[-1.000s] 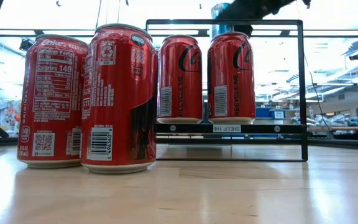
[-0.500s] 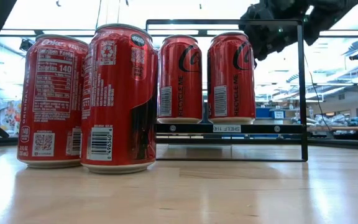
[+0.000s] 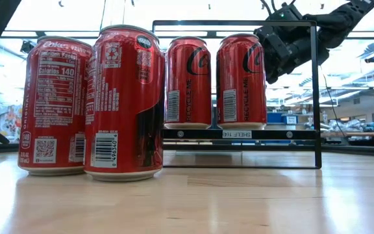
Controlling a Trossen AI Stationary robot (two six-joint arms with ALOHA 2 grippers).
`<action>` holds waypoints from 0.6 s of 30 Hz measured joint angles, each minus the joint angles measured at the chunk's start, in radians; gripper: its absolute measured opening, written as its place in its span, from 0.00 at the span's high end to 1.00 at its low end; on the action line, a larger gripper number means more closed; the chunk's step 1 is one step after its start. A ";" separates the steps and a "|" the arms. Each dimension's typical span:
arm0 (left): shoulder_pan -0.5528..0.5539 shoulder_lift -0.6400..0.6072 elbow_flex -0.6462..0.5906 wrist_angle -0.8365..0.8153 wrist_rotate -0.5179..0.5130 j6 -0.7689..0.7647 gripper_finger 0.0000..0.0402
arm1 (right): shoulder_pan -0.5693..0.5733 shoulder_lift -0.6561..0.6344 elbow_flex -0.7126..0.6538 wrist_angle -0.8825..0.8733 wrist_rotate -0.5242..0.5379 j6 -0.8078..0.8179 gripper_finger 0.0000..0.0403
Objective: Place canned beverage on shelf
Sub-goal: Put the blue soda can on the shelf aligned with the other blue soda can
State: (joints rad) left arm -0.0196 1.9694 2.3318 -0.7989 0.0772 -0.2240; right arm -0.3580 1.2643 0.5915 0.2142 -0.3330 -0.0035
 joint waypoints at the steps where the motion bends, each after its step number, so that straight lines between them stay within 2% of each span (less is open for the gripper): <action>1: 0.000 0.000 0.000 -0.005 0.000 -0.003 0.35 | -0.002 0.002 -0.001 -0.006 -0.001 -0.001 0.35; 18: 0.000 -0.004 0.000 -0.051 0.000 -0.001 0.37 | 0.001 0.055 0.002 0.040 0.018 -0.009 0.31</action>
State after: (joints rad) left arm -0.0196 1.9653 2.3319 -0.8498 0.0770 -0.2249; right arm -0.3569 1.3195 0.5934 0.2545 -0.3147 -0.0125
